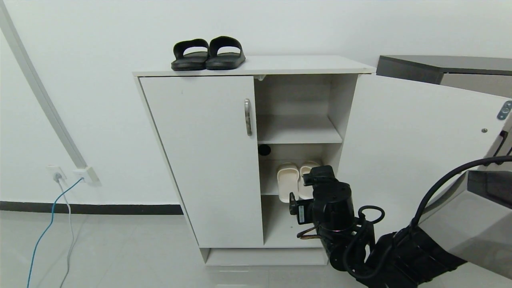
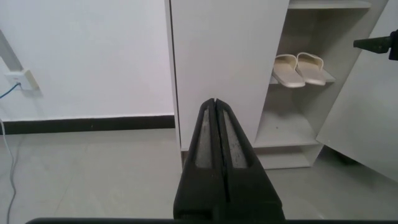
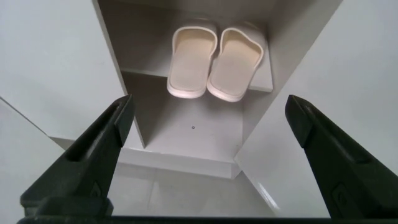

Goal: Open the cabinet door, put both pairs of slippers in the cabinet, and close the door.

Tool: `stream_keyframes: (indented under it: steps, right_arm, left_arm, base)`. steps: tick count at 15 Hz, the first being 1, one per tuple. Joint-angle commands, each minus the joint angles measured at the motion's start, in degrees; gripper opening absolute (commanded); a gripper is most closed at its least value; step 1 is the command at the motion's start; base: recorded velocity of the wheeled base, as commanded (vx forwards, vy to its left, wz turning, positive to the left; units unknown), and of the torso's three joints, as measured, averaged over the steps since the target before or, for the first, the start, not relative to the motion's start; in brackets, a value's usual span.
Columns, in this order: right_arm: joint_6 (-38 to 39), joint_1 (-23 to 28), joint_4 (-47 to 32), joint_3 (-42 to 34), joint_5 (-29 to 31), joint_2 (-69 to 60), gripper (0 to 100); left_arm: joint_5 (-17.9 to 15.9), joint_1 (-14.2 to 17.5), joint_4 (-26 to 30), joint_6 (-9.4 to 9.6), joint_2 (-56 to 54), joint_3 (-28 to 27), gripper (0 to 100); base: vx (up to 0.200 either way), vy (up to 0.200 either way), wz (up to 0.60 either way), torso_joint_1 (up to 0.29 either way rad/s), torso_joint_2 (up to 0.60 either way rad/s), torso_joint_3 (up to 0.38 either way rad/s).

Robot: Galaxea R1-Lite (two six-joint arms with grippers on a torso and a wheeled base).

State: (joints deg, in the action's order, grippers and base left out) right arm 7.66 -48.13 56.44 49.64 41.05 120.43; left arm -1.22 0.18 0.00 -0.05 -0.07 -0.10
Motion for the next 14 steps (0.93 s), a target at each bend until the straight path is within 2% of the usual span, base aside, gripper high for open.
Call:
stream_keyframes:
  steps: [1, 14]
  right_arm:
    - [0.0, 0.0, 0.0, -0.1, 0.0, -0.1, 100]
    - [-0.1, 0.0, 0.5, -0.4, 0.0, -0.3, 100]
  left_arm:
    - [0.0, 0.1, 0.0, -0.04, 0.1, 0.0, 0]
    - [0.1, 0.0, 0.0, -0.04, 0.1, 0.0, 0]
  base:
    - [0.0, 0.2, 0.0, 0.007, 0.01, 0.007]
    - [0.0, 0.2, 0.0, 0.005, 0.0, 0.003]
